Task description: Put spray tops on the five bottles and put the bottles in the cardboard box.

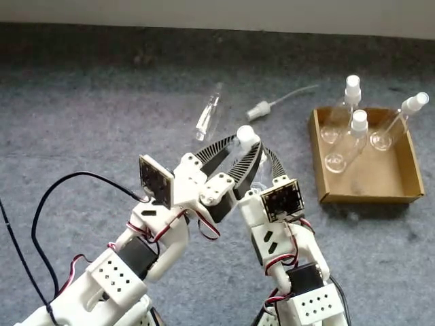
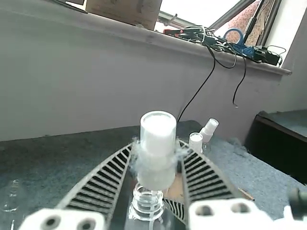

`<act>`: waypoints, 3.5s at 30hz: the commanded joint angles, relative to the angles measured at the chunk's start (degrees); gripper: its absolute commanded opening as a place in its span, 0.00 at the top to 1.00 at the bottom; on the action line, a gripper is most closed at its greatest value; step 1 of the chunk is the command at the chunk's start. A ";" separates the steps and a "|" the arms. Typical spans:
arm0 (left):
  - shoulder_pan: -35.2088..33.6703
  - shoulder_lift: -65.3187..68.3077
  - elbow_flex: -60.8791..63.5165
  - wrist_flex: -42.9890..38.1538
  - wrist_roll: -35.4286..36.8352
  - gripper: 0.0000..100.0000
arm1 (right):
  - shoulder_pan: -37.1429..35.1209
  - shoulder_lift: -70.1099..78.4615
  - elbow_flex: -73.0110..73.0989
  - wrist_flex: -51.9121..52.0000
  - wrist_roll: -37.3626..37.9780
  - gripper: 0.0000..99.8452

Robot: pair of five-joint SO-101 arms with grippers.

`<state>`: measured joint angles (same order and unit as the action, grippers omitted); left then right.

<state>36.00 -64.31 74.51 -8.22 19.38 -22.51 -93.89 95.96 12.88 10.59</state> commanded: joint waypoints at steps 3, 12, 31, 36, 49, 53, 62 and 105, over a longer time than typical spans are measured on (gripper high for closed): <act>0.66 -0.22 -6.99 8.35 -1.41 1.00 | -0.31 -0.66 8.57 -0.04 0.00 0.89; 1.10 -0.22 -6.81 8.70 -5.27 1.00 | -0.48 -0.66 8.57 -0.04 0.00 0.89; 0.57 8.57 -7.52 8.53 -5.45 1.00 | -0.31 -0.66 8.57 -0.04 -0.09 0.89; 0.75 5.76 -3.65 8.70 -5.45 1.00 | -0.31 -0.66 8.57 -0.04 -0.09 0.89; 0.57 4.79 -3.38 8.44 -8.44 0.99 | -0.31 -0.66 8.57 -0.04 -0.09 0.89; 0.57 4.97 -3.30 8.44 -17.49 0.99 | -0.31 -0.66 8.57 0.04 -0.09 0.89; -2.86 8.66 -6.55 8.70 -14.24 0.99 | -0.22 -0.66 8.57 0.04 -0.09 0.89; -3.65 14.81 -18.77 22.86 -1.58 0.99 | -0.13 -0.66 8.57 -2.77 0.00 0.89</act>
<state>32.92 -49.45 57.89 13.58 17.01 -22.42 -93.80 95.96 12.62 10.68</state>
